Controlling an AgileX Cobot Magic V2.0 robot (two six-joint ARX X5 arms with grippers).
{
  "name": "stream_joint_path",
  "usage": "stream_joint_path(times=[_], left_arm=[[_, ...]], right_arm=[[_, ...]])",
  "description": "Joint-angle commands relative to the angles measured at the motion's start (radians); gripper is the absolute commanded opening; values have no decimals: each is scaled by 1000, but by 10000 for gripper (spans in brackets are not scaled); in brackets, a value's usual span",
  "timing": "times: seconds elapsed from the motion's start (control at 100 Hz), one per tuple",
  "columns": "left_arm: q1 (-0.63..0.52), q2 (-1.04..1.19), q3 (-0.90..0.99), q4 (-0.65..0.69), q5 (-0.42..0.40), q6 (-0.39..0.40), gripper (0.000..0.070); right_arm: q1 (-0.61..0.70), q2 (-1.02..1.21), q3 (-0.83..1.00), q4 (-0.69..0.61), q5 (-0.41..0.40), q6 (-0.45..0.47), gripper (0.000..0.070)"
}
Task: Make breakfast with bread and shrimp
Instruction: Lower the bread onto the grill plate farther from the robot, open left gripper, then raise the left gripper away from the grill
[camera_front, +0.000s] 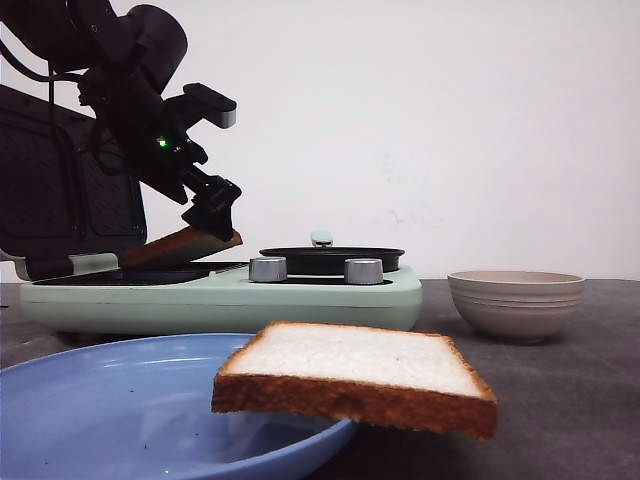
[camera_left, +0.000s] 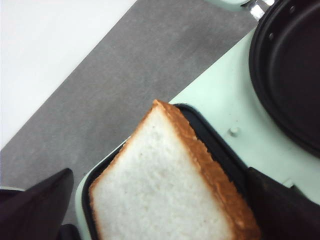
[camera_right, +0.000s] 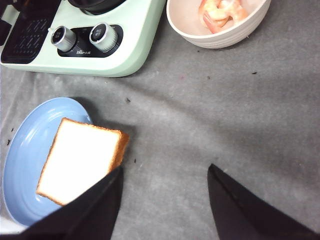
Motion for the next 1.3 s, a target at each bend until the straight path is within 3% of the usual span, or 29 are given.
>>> stream_joint_path(times=[0.0,0.26,0.46,0.83,1.01,1.13,1.29], left_arm=[[-4,26,27,7,4,-22,700],[-4,25,35,6,15,-56,700],[-5,25,108,-23,42,-170,700],[2,10,327,-259,143,-418,700],[12,-63,335,-307,244,-491,700],[18,-122,335,-342,289,-495,581],[39,-183,335,-376,317,-553,555]], right_arm=[[0,3,16,8,4,-12,330],[0,3,16,9,4,-13,330],[0,3,16,9,4,-13,330],[0,3,16,8,3,-12,330],[0,3,16,8,3,-12,330],[0,3,16,9,3,-12,330],[0,3,16,9,3,-11,330]])
